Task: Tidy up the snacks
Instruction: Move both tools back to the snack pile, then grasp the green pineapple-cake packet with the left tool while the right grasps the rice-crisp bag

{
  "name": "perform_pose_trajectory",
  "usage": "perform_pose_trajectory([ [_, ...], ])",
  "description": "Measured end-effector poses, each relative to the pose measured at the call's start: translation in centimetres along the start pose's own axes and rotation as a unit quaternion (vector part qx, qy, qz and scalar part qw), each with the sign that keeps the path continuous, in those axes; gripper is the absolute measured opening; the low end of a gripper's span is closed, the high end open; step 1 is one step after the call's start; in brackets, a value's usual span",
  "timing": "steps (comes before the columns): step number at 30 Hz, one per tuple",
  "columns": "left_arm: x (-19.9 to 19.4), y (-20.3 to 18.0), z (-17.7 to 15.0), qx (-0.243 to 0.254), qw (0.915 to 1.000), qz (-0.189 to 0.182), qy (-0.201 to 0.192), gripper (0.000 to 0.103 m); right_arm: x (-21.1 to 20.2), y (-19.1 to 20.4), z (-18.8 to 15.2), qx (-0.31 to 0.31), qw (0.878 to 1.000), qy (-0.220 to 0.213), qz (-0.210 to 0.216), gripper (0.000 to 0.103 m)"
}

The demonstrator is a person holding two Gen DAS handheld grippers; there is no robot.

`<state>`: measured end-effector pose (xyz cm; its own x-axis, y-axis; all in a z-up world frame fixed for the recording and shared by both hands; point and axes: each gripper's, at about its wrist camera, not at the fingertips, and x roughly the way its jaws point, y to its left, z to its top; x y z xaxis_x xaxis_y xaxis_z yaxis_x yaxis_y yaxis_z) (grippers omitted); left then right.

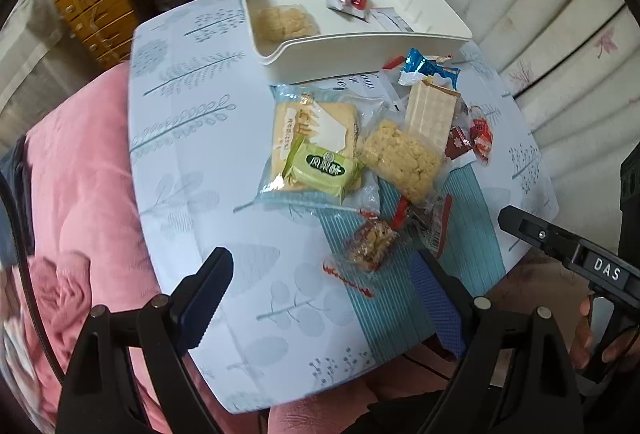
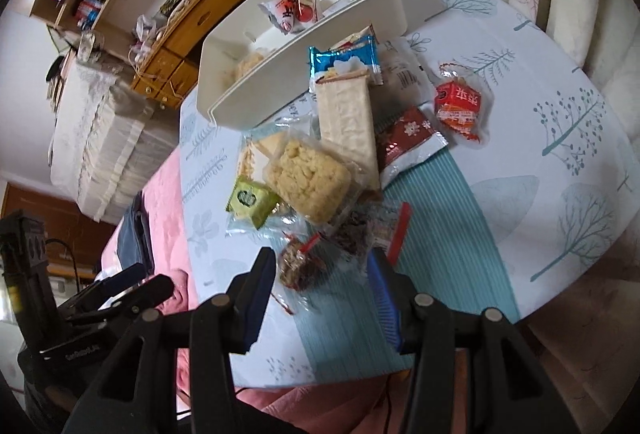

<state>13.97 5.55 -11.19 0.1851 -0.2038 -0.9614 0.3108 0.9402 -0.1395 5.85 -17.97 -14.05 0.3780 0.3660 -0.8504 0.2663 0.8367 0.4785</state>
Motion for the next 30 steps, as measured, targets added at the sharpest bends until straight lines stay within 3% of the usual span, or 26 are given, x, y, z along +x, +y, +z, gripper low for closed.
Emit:
perform_pose_trajectory([
  [7,2.6,0.6,2.3,0.033,0.9992,-0.013,0.020,0.089,0.9,1.6,-0.4,-0.023,0.998,-0.038,-0.039,0.056],
  [11,4.7,0.6,3.3,0.048,0.9978,-0.024,0.040,0.089,1.7,2.3,-0.5,-0.040,0.996,-0.059,-0.054,0.065],
  [16,6.9,0.5,4.4,0.068,0.9964,-0.029,0.040,0.089,3.7,3.6,-0.4,-0.086,0.988,-0.080,-0.096,0.073],
  [27,10.9,-0.3,6.5,0.091,0.9940,-0.036,0.047,0.087,8.7,6.0,0.1,-0.230,0.950,-0.083,-0.194,0.073],
  [30,11.8,-0.2,6.7,0.092,0.9937,-0.035,0.054,0.078,9.8,6.4,0.1,-0.263,0.939,-0.076,-0.211,0.073],
])
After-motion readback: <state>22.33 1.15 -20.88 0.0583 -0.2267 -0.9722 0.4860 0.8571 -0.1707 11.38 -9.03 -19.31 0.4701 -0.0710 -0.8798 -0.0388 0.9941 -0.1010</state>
